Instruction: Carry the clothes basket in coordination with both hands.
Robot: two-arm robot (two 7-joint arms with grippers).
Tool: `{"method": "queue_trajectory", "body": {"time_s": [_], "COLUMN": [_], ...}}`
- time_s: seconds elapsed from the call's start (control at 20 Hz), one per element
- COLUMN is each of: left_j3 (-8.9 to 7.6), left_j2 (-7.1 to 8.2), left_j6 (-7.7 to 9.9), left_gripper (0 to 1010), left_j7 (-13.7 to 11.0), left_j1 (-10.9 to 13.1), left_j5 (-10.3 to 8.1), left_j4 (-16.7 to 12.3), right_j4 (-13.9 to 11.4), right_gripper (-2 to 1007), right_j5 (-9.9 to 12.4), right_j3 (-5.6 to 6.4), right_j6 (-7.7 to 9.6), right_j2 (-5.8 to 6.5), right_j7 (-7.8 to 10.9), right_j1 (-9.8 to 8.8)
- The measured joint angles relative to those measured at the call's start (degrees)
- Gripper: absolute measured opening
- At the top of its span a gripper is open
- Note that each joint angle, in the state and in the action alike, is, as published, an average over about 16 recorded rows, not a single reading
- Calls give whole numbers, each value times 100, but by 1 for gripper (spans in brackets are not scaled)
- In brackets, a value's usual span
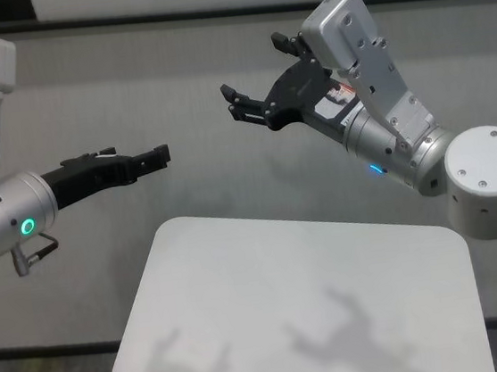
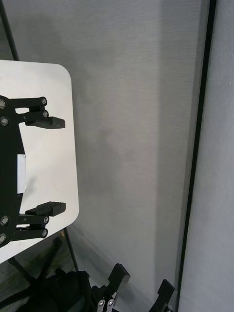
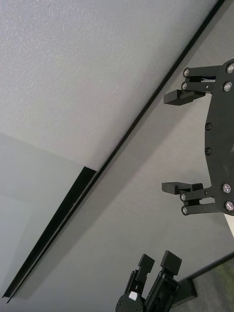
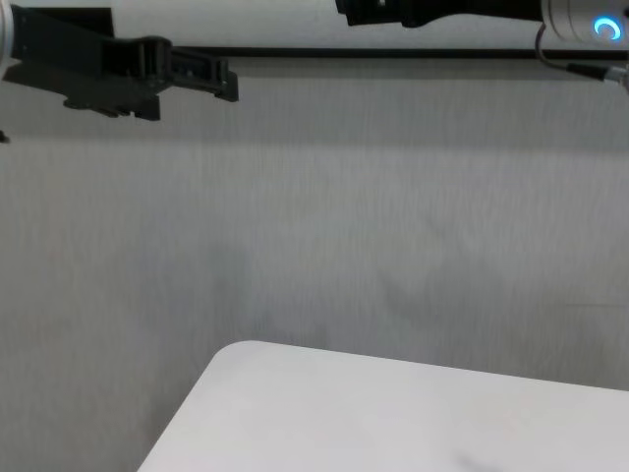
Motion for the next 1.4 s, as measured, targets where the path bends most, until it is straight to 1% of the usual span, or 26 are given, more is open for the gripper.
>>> {"method": "queue_trajectory", "body": {"time_s": [0.55, 0.75, 0.9, 1.05, 1.4], "left_j3": [0, 8, 22, 42, 86], "left_j2": [0, 11, 27, 46, 91], "left_j6": [-1, -13, -31, -62, -167], "left_gripper": [999, 999, 999, 999, 999], "left_j7": [-2, -20, -36, -46, -18], "left_j1": [0, 0, 1, 2, 12], "left_j5": [-1, -12, -30, -53, -123], "left_j4": [0, -4, -13, -24, -63], "right_j4": [-1, -52, -145, -275, -601], "right_gripper": [1005, 1005, 1005, 1004, 1005], "right_j5": [0, 11, 31, 70, 259], "right_j3": [0, 17, 50, 96, 192], "right_j6": [1, 48, 133, 256, 635], "right_j2": [0, -2, -2, -3, -9], "right_j7": [1, 5, 13, 42, 197], "right_j1": [-1, -51, -138, -254, -537]}}
